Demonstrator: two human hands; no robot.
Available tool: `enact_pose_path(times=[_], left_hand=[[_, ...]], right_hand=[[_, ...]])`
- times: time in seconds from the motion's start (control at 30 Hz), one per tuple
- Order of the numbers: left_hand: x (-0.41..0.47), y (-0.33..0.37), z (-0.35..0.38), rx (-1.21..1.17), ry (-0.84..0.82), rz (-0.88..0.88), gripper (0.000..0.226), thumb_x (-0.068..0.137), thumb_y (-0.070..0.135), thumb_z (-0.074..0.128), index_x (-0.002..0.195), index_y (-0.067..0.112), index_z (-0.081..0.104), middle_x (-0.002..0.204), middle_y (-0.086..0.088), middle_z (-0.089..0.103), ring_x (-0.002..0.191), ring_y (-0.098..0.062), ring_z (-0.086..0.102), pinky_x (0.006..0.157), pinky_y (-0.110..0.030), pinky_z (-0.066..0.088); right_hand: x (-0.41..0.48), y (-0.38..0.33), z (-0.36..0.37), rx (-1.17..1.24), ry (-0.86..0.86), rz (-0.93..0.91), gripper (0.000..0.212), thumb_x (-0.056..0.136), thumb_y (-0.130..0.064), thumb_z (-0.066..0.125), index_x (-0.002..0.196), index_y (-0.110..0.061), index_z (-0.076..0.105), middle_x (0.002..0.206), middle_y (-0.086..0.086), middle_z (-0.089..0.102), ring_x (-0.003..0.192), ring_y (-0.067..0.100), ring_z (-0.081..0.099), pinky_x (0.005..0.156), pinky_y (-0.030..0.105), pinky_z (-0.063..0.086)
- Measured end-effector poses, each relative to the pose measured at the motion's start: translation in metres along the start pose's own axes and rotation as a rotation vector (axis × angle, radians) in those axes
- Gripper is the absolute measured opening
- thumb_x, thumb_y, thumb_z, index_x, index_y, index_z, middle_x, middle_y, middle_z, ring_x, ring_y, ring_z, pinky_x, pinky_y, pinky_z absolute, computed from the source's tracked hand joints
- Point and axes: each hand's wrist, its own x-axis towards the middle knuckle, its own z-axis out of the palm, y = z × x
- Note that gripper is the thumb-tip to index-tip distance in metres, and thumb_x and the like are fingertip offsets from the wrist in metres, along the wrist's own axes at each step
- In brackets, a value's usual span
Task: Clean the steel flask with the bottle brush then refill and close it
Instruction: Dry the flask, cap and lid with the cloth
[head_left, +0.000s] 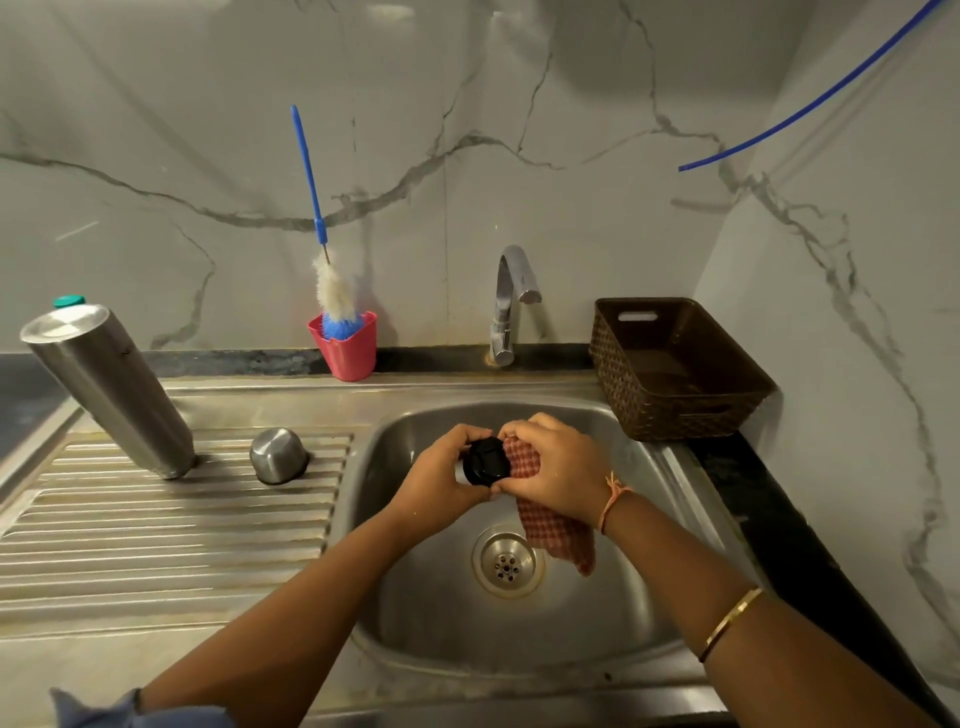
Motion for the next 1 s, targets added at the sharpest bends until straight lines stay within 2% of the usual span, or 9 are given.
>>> enact_pose_path(times=[0.23,0.47,0.57,0.67,0.73,0.8,0.87,0.93,1.0], left_hand=[[0.005,0.004,-0.002,0.03,-0.064,0.009,0.057,0.068,0.012,0.082,0.115,0.025,0.054,0.109,0.011,0.061,0.105,-0.006,0.058,0.093,-0.023,0.048],[0.003,0.007,0.005,0.02,-0.048,-0.033,0.06,0.07,0.012,0.082,0.12,0.021,0.051,0.114,0.011,0.058,0.111,-0.007,0.056,0.096,-0.02,0.046],[0.003,0.006,0.009,0.004,-0.009,-0.07,0.061,0.069,0.014,0.083,0.121,0.02,0.052,0.113,0.011,0.06,0.109,-0.007,0.057,0.098,-0.027,0.048],[0.006,0.006,0.011,-0.073,0.134,-0.159,0.062,0.067,0.015,0.084,0.12,0.019,0.053,0.111,0.01,0.06,0.107,-0.008,0.058,0.095,-0.027,0.049],[0.009,0.008,0.012,-0.103,0.221,-0.227,0.061,0.067,0.017,0.084,0.119,0.02,0.052,0.111,0.01,0.06,0.106,-0.007,0.056,0.093,-0.025,0.048],[0.011,0.008,0.014,-0.112,0.257,-0.258,0.057,0.067,0.019,0.085,0.113,0.021,0.052,0.109,0.008,0.061,0.102,-0.007,0.057,0.087,-0.02,0.047],[0.012,0.01,0.016,-0.108,0.28,-0.277,0.049,0.067,0.02,0.084,0.106,0.02,0.053,0.101,0.009,0.062,0.095,-0.006,0.059,0.076,-0.015,0.046],[0.011,0.009,0.016,-0.07,0.304,-0.284,0.044,0.069,0.018,0.082,0.103,0.018,0.055,0.097,0.007,0.062,0.093,-0.008,0.06,0.074,-0.017,0.046],[0.01,0.006,0.016,-0.049,0.309,-0.268,0.045,0.067,0.018,0.084,0.103,0.018,0.056,0.098,0.006,0.064,0.093,-0.008,0.061,0.078,-0.023,0.05]], right_hand=[[0.006,0.002,-0.017,-0.117,-0.035,-0.11,0.045,0.075,-0.048,0.068,0.11,-0.022,0.062,0.1,-0.002,0.058,0.089,0.015,0.057,0.075,0.03,0.05],[0.013,0.008,-0.015,0.203,0.037,-0.058,0.016,0.079,-0.03,0.07,0.087,-0.016,0.073,0.082,0.002,0.065,0.077,0.015,0.06,0.074,0.039,0.053],[0.014,0.009,-0.012,0.291,0.031,-0.003,0.016,0.08,-0.028,0.069,0.091,-0.016,0.072,0.086,0.0,0.067,0.081,0.013,0.062,0.079,0.037,0.054],[0.011,0.009,-0.006,0.468,0.104,0.15,0.037,0.083,-0.027,0.067,0.118,-0.019,0.055,0.099,-0.003,0.063,0.091,0.012,0.061,0.08,0.028,0.054],[0.009,0.007,-0.005,0.644,0.196,0.303,0.035,0.087,-0.025,0.063,0.114,-0.02,0.041,0.092,-0.002,0.058,0.086,0.017,0.061,0.072,0.026,0.052],[0.006,0.001,0.0,0.573,0.258,0.302,0.02,0.09,-0.021,0.058,0.1,-0.015,0.043,0.087,0.0,0.052,0.08,0.017,0.057,0.069,0.025,0.049],[0.0,-0.009,0.012,0.353,0.267,0.125,0.014,0.086,-0.017,0.06,0.096,-0.011,0.052,0.098,-0.001,0.046,0.08,0.011,0.053,0.071,0.018,0.046],[-0.003,-0.014,0.026,0.199,0.245,-0.033,0.017,0.084,-0.016,0.062,0.099,-0.009,0.059,0.109,0.002,0.047,0.089,0.011,0.052,0.077,0.017,0.044],[0.0,-0.01,0.025,0.227,0.233,0.027,0.017,0.086,-0.015,0.061,0.101,-0.008,0.063,0.11,0.005,0.052,0.094,0.014,0.053,0.082,0.022,0.045]])
